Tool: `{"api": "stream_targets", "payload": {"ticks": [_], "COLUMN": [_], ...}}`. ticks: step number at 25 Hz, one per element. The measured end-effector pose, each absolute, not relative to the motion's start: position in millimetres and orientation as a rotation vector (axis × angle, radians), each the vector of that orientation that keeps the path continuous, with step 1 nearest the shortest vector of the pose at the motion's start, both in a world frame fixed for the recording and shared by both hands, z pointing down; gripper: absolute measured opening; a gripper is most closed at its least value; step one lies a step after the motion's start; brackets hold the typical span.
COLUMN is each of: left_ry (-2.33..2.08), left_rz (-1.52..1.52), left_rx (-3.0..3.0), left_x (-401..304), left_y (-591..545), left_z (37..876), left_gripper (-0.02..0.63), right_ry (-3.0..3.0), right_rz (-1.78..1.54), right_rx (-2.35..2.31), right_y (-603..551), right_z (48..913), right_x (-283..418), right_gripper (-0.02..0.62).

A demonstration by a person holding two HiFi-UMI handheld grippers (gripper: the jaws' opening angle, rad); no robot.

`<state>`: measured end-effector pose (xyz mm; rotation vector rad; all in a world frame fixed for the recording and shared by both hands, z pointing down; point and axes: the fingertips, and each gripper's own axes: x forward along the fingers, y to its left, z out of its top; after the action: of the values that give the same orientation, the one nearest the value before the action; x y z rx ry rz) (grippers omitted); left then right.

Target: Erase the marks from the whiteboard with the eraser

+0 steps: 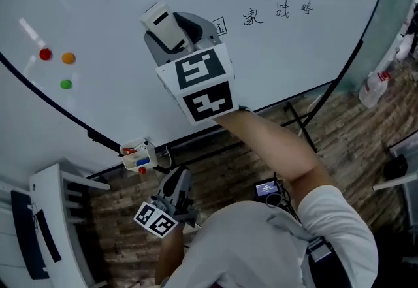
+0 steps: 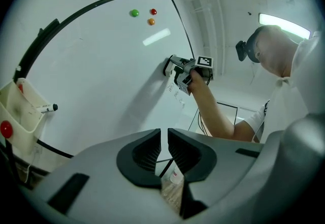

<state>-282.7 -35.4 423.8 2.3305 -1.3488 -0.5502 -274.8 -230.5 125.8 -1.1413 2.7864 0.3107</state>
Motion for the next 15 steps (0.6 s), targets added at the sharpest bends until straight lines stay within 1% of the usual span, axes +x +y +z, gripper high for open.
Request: {"api": "stream_targets", "payload": {"ticks": [8,15], "left_ry": [-1.425,-1.444], "left_rz": [-0.564,-0.562], "left_rx": [2.291,2.269], "left_x": [-276.3,-263.4], "left_y": [-31.1,-31.3], "left_z": [422.8,424.0], "left_gripper": [0.032,0.032], "right_ry": [2.913,2.98], "right_rz": [0.383,0.431], "right_rx": [-0.866,-0.794], "right_y": [-183.2,-170.3], "right_z": [140.9,160.2], "right_x": [-306.8,-303.0], "right_gripper": [0.253,0.253]}}
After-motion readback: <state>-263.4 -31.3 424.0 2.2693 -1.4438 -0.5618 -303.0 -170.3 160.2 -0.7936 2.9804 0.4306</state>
